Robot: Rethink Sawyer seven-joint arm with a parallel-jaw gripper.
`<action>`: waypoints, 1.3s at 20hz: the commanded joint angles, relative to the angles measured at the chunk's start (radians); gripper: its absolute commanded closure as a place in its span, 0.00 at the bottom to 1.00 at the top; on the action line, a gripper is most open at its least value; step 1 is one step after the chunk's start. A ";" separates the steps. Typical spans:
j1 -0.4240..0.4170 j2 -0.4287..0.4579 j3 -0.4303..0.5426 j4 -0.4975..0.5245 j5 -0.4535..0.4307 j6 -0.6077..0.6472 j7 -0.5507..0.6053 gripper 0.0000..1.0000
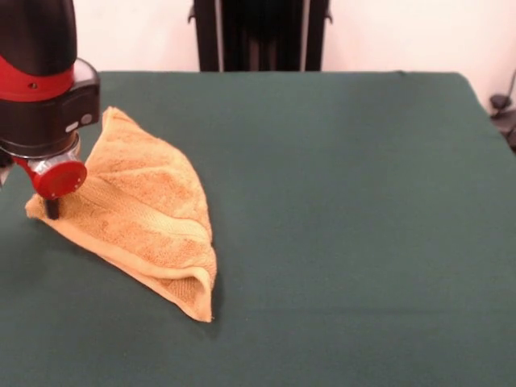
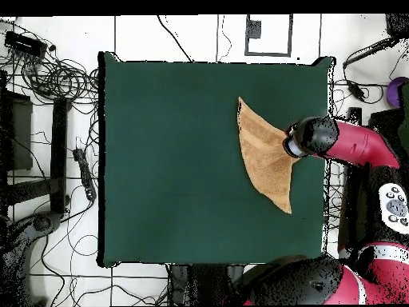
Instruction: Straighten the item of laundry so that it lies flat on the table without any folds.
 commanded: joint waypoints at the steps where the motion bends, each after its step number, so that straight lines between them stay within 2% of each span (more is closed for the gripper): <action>1: 0.045 0.001 0.014 0.093 0.025 0.169 -0.073 1.00; 4: 0.063 -0.049 0.009 0.146 0.055 0.205 -0.029 1.00; 9: 0.102 -0.127 -0.001 0.267 0.105 0.179 0.085 1.00; 13: 0.128 -0.154 -0.021 0.298 0.127 0.179 0.116 1.00; 20: 0.128 -0.113 -0.031 0.291 0.150 0.125 0.100 1.00; 26: 0.159 -0.121 -0.043 0.403 0.255 0.044 0.244 1.00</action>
